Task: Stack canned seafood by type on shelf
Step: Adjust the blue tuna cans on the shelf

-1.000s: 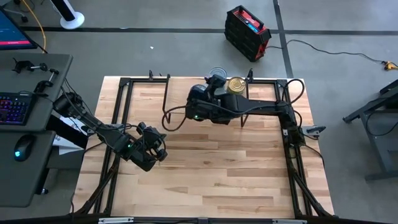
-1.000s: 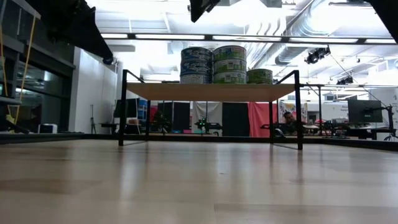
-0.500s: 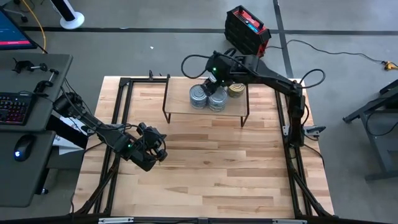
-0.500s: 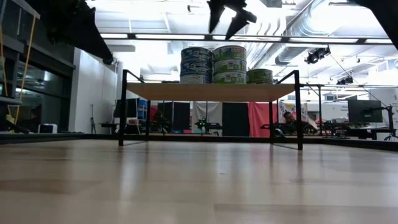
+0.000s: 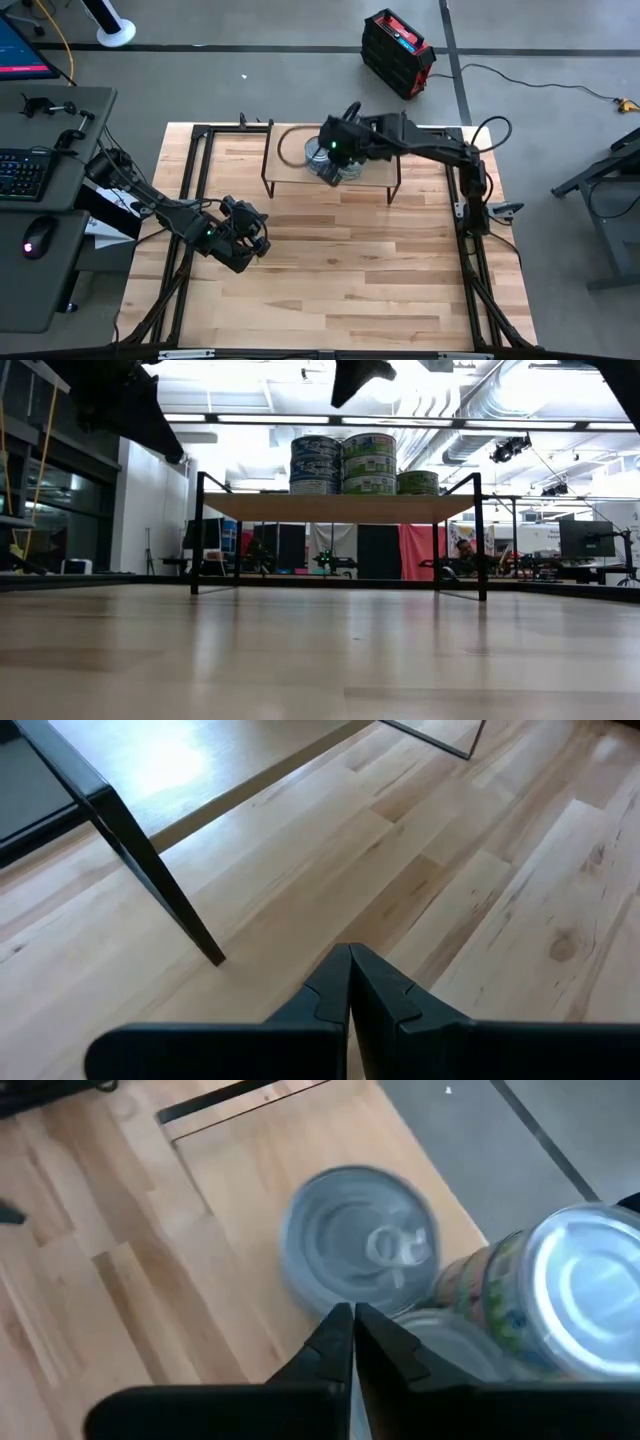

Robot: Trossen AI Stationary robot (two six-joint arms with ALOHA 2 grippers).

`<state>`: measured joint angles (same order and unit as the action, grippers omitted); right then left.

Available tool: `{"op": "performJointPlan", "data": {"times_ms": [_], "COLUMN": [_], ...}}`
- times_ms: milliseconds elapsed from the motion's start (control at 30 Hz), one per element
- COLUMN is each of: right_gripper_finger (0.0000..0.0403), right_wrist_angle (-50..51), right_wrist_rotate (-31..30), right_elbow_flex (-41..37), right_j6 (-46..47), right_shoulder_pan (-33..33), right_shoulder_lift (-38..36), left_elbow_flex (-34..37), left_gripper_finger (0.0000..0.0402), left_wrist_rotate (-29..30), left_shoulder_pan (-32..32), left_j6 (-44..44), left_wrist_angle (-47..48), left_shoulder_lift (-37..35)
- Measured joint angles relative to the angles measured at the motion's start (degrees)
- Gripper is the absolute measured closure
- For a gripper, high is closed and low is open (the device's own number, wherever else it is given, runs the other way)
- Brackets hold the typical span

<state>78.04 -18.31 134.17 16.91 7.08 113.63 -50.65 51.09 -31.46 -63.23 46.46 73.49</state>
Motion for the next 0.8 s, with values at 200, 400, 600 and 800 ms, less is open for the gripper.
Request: {"op": "performJointPlan", "data": {"times_ms": [200,400,600,800], "right_gripper_finger": [0.0402,0.0403,0.0403,0.0403], "right_wrist_angle": [0.51,0.68,5.41,7.08], "right_wrist_rotate": [-3.61,-9.66,-15.62,-20.88], "right_elbow_flex": [0.00,0.00,-0.11,-0.09], "right_j6": [5.11,10.11,14.81,20.35], "right_shoulder_pan": [-4.70,-9.65,-12.37,-13.89], "right_shoulder_lift": [0.65,6.18,10.64,9.70], "left_elbow_flex": [0.00,0.00,0.00,0.00], "left_gripper_finger": [0.0402,0.0402,0.0402,0.0401], "left_wrist_rotate": [0.02,0.39,0.40,-1.84], "left_shoulder_pan": [0.00,0.00,0.00,0.00], "left_j6": [0.22,0.41,0.12,1.80], "left_wrist_angle": [0.02,0.05,0.07,0.09], "left_shoulder_lift": [0.00,0.00,0.00,0.00]}}
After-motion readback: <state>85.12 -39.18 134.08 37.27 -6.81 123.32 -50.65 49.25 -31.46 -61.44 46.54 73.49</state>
